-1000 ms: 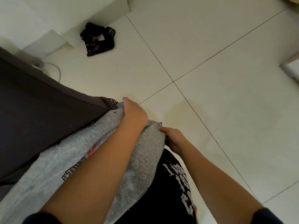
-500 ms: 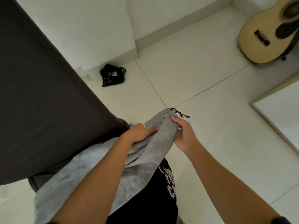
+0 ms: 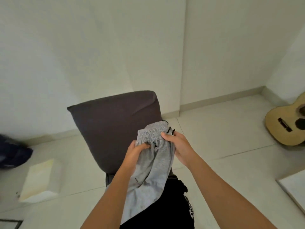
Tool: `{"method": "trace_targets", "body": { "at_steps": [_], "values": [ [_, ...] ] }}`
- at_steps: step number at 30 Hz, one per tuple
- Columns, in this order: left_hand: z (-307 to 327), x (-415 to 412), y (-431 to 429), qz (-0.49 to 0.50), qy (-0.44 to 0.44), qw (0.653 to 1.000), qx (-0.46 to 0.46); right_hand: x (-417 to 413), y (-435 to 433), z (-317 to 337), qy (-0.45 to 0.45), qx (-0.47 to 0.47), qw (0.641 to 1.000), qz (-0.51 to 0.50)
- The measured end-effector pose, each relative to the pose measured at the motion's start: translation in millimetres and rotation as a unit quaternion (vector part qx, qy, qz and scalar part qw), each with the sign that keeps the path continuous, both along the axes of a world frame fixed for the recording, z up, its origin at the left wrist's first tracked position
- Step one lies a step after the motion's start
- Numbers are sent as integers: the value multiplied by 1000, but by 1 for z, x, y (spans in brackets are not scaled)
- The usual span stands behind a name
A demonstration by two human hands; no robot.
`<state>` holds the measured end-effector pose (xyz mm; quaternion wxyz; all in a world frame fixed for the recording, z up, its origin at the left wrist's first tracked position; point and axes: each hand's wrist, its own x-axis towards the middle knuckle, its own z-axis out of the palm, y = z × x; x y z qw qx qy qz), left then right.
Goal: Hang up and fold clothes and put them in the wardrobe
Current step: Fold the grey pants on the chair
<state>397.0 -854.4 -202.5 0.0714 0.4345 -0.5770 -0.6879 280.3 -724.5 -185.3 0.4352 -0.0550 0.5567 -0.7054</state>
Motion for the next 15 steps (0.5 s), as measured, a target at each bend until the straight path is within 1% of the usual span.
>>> {"method": "trace_targets", "body": {
  "at_steps": [4,6,9,12,15],
  "values": [
    [76,54,-27,44,62,996,-35,40,-34,81,30,-68,996,43],
    [113,83,-42,44,104,992,-62,62,-49,119,52,-95,991,74],
    [167,127,-61,2,164,983,-83,97,-73,176,86,-147,978,121],
    [215,166,-76,-17,239,964,-111,134,-97,230,127,-197,961,148],
    [256,205,-90,27,317,943,-99,170,-112,278,175,-235,942,166]
  ]
}}
